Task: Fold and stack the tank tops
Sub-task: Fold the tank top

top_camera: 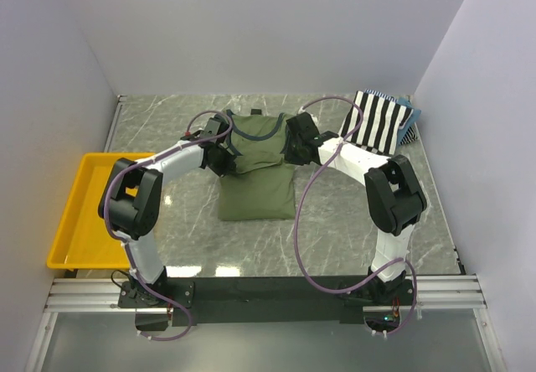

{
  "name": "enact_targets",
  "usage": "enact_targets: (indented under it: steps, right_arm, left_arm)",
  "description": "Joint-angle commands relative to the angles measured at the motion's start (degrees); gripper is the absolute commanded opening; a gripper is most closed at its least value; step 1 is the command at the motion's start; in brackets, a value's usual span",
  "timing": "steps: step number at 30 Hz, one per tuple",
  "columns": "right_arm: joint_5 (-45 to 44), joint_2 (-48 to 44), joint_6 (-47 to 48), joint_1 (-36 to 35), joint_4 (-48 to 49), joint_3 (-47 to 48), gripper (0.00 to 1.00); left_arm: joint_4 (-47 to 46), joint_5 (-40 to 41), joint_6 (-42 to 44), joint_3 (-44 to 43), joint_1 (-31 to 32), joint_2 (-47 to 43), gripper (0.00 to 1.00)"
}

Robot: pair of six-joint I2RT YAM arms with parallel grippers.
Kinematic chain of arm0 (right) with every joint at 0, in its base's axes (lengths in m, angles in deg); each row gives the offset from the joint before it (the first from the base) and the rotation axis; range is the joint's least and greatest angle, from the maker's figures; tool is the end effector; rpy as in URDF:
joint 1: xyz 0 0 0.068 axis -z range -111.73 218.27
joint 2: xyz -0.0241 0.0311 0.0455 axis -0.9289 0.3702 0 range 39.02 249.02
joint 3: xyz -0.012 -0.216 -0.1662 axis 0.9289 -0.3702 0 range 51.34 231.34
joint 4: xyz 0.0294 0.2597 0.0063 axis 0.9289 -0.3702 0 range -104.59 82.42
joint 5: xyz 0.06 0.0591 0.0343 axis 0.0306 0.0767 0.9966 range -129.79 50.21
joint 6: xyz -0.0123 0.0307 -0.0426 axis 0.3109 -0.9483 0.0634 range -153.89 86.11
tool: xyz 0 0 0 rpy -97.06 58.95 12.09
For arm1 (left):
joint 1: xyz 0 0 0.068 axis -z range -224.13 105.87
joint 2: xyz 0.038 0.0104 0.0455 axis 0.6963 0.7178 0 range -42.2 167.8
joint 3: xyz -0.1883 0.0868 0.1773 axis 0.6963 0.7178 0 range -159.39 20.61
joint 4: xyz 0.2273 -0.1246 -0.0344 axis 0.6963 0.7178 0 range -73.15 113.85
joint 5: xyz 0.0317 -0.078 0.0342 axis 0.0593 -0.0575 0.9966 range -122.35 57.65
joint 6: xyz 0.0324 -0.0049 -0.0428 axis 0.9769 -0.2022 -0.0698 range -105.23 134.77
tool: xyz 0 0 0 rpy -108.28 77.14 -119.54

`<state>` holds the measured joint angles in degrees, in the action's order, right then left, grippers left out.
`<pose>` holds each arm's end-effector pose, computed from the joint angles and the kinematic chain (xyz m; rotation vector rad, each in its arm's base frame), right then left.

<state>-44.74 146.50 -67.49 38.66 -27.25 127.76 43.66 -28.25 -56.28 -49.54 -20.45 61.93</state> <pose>0.3575 0.1997 0.2055 0.1250 2.4859 0.3736 0.3441 -0.1481 0.1867 -1.1114 2.4706 -0.4536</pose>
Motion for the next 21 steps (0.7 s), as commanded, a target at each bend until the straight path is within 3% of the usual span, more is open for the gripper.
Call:
enact_targets:
  steps: [1, 9, 16, 21]
  right_arm:
    - [-0.76, -2.89, -0.41, 0.34, 1.55, -0.22, 0.0]
    - [-0.24, -3.42, -0.5, 0.34, 1.9, -0.4, 0.01]
    - [-0.06, -4.03, -1.02, 0.07, 2.52, -1.45, 0.25]
    - [-0.23, -4.21, -1.02, -0.01, 2.61, -1.63, 0.3]
  left_arm:
    - [-1.49, -0.93, 0.65, -1.66, -0.3, 0.36, 0.01]
    - [-1.58, -0.93, 1.09, -2.27, -0.57, 0.28, 0.01]
    - [-1.5, -1.2, 1.61, -3.76, -0.92, 0.8, 0.01]
    - [-1.41, -1.11, 1.96, -5.52, -1.27, 1.33, 0.0]
